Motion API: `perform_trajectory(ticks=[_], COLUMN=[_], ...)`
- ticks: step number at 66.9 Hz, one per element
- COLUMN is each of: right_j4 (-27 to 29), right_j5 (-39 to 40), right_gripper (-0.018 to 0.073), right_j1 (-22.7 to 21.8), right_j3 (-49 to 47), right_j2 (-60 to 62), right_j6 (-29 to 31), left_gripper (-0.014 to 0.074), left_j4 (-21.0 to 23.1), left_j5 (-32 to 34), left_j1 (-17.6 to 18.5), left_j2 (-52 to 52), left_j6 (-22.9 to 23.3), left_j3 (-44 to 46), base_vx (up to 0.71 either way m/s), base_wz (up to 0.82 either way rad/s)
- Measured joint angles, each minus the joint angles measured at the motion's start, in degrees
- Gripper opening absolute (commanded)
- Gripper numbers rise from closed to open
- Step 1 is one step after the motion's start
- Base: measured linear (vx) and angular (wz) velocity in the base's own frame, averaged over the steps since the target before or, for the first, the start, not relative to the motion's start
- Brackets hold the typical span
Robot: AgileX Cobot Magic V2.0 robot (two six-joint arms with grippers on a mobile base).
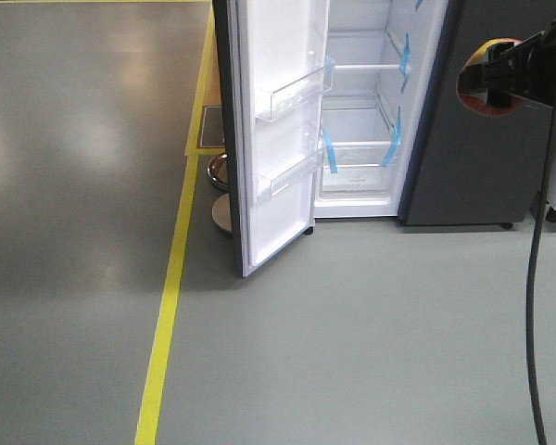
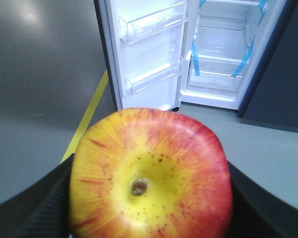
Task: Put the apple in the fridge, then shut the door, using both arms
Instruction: 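Drive closer to the open fridge door and shelves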
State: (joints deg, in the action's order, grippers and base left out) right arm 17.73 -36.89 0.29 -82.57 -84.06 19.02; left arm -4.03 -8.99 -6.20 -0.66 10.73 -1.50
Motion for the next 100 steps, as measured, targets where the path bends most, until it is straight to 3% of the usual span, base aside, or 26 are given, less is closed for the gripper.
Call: perform_trajectory(ticks=[100], right_j4=[0.0], right_j5=[0.0], right_gripper=[0.0151], right_j1=[0.0], right_j3=[0.0], right_j2=[0.0], right_j6=[0.0], left_gripper=[-0.0006], left_j4=[0.0], left_j5=[0.0], left_j1=[0.0], left_j2=[0.0], left_j6=[0.0], left_j3=[0.0], base_vx=[0.14], base_wz=[0.01])
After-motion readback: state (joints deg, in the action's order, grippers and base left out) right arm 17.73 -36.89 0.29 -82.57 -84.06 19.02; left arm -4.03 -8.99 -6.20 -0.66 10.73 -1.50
